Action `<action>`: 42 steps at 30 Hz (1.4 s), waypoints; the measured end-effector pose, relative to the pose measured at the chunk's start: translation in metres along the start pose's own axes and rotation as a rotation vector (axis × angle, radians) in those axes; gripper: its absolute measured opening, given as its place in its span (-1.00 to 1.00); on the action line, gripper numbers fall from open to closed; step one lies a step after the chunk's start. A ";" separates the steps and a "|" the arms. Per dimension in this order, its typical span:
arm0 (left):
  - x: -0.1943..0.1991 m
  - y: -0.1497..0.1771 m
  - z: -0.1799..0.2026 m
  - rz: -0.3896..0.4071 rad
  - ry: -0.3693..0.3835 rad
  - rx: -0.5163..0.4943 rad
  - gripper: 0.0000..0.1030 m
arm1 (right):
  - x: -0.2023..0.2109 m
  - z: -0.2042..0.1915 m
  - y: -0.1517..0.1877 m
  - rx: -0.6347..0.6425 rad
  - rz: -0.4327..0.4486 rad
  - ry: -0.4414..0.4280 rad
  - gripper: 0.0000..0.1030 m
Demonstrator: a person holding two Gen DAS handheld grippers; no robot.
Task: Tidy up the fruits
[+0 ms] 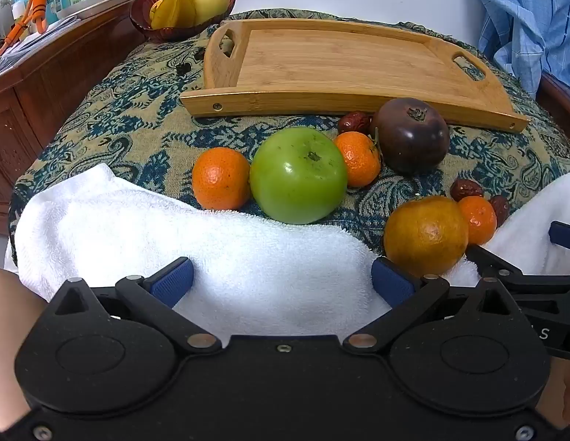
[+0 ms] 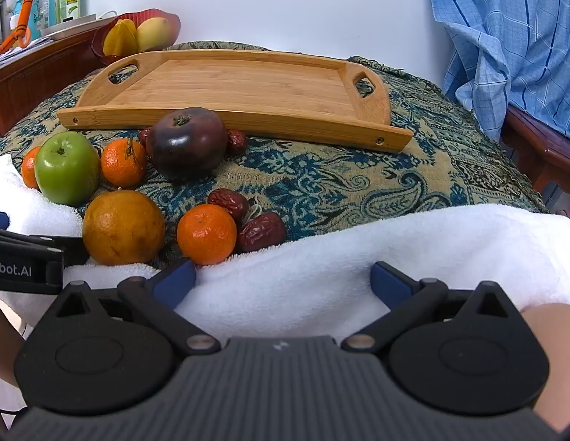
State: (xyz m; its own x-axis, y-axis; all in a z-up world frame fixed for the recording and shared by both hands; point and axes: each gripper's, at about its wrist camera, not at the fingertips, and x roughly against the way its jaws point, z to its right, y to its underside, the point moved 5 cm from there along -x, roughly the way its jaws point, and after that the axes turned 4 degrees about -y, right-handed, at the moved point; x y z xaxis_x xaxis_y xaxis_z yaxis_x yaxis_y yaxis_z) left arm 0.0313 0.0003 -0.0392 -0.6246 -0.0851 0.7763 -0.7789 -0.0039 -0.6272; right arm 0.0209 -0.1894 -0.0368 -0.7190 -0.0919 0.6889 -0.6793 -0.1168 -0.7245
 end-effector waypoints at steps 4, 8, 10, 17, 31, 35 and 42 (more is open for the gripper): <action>0.000 0.000 0.001 -0.001 0.003 0.000 1.00 | 0.000 0.000 0.000 0.001 0.000 0.000 1.00; 0.000 0.000 0.000 0.000 0.004 0.002 1.00 | 0.000 0.000 0.000 0.002 0.000 0.000 1.00; 0.000 0.000 0.000 0.001 0.005 0.001 1.00 | 0.001 0.000 0.000 0.002 0.004 0.000 1.00; 0.000 0.000 0.001 0.002 0.002 0.001 1.00 | 0.001 0.000 0.000 0.004 0.009 -0.003 1.00; -0.001 -0.001 0.000 0.003 0.001 0.000 1.00 | 0.001 0.000 0.001 0.005 0.011 -0.003 1.00; -0.001 -0.001 0.000 0.004 0.001 0.000 1.00 | 0.001 0.000 0.001 0.005 0.011 -0.003 1.00; -0.001 -0.001 0.000 0.004 0.001 0.000 1.00 | 0.001 0.000 0.001 0.005 0.012 -0.003 1.00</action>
State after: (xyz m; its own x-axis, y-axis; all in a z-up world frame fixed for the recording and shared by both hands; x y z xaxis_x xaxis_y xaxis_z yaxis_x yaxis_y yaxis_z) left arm 0.0326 0.0005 -0.0389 -0.6280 -0.0846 0.7736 -0.7762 -0.0032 -0.6305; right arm 0.0200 -0.1898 -0.0369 -0.7264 -0.0964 0.6805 -0.6702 -0.1204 -0.7324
